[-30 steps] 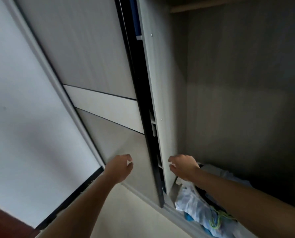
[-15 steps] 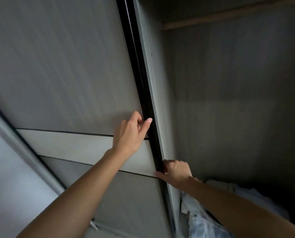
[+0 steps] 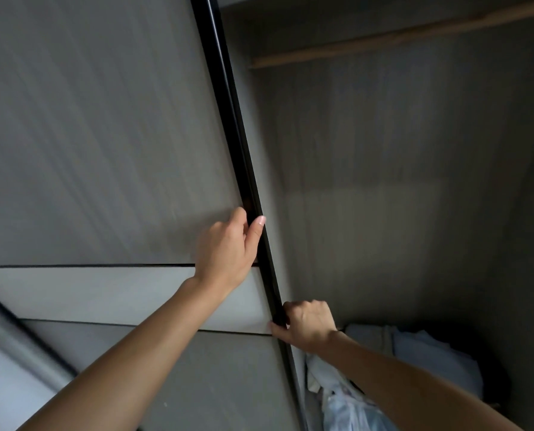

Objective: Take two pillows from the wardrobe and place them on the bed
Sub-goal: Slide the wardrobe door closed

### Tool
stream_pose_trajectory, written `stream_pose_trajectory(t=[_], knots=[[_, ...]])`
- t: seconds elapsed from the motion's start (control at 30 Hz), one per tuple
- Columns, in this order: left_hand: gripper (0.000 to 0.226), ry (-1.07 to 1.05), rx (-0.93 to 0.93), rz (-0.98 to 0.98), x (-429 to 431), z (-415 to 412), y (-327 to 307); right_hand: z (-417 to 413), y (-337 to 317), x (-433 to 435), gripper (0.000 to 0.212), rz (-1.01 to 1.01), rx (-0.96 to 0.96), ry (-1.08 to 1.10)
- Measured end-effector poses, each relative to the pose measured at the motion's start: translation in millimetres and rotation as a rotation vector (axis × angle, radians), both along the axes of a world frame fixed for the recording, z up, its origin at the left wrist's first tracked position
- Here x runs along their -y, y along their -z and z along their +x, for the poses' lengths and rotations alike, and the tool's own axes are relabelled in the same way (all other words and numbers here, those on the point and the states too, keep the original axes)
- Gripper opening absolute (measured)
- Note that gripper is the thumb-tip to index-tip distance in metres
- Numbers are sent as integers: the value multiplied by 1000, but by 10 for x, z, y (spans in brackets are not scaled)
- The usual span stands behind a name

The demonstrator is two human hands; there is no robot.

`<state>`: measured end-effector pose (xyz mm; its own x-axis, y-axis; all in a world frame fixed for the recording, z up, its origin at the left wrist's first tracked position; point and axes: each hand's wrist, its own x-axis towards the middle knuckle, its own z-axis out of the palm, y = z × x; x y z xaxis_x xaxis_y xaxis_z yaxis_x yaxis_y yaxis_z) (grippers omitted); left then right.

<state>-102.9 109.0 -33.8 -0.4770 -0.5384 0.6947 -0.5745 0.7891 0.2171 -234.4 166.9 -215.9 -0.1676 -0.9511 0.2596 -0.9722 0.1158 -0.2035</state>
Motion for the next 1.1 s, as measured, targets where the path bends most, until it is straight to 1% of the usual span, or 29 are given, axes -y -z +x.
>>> stream_pose_trajectory(t=[0.07, 0.2, 0.33, 0.43, 0.6, 0.67, 0.8, 0.9, 1.0, 1.1], knots=[[49, 11, 23, 11, -97, -114, -15, -98, 2, -131, 50, -1, -2, 26], [39, 36, 77, 30, -347, -417, -65, -351, 14, -440, 51, 1, -11, 86], [37, 58, 132, 16, -674, -795, -129, -671, -4, -813, 49, 10, -23, 142], [34, 81, 189, -24, -950, -1112, -161, -937, -15, -1126, 48, 24, -41, 194], [22, 156, 304, -113, -1352, -1654, -118, -1390, -29, -1663, 46, 34, -47, 320], [17, 204, 326, -149, -1492, -1852, -98, -1567, -46, -1862, 45, 49, -50, 388], [15, 314, 315, -230, -1679, -2149, -54, -1898, -80, -2247, 43, 72, -27, 530], [4, 467, 275, -352, -1782, -2308, -35, -2103, -111, -2504, 42, 82, 12, 644], [12, 536, 289, -569, -1824, -2459, 3, -2287, -140, -2729, 37, 79, 71, 743], [9, 585, 258, -739, -1785, -2626, 72, -2429, -156, -2915, 34, 75, 136, 841]])
